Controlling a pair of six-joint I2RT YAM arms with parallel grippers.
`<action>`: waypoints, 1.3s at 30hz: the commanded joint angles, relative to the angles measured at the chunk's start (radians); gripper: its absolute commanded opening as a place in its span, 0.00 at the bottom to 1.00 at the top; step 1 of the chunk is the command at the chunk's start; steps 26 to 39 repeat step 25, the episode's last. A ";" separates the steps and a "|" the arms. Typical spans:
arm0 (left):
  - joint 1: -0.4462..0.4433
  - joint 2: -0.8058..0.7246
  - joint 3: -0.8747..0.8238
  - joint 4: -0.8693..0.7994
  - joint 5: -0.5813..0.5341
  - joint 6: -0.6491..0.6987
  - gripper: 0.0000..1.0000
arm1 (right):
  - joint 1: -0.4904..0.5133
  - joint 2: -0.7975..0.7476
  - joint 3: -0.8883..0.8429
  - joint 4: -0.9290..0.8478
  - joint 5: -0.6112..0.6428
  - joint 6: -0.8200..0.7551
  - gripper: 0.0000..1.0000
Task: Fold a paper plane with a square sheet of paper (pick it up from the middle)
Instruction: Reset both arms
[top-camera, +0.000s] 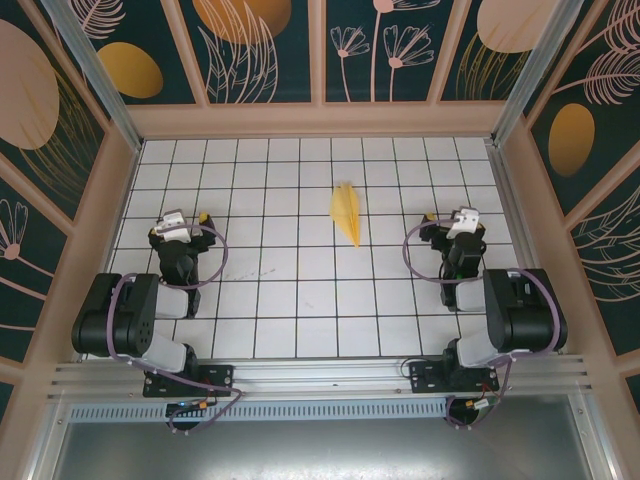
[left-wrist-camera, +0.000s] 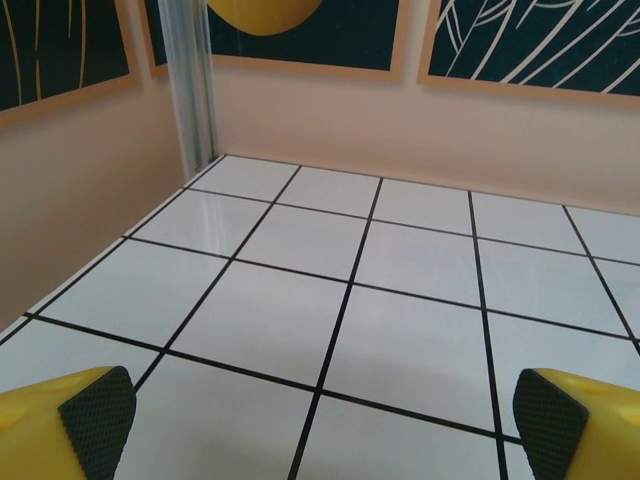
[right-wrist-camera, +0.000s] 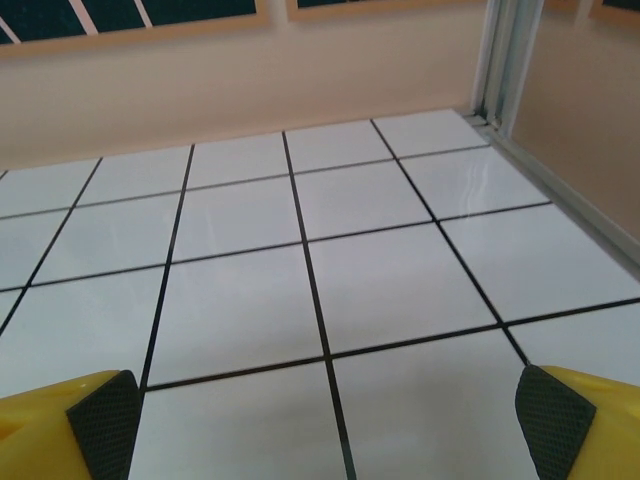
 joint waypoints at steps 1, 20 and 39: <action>0.007 0.012 0.004 0.051 0.008 0.003 0.99 | -0.027 0.030 0.005 0.095 -0.047 0.024 0.99; 0.005 0.017 0.016 0.032 0.004 0.007 0.99 | -0.032 0.048 -0.009 0.132 -0.063 0.022 0.99; 0.005 0.016 0.014 0.035 0.005 0.006 0.99 | -0.032 0.047 -0.011 0.133 -0.063 0.021 0.99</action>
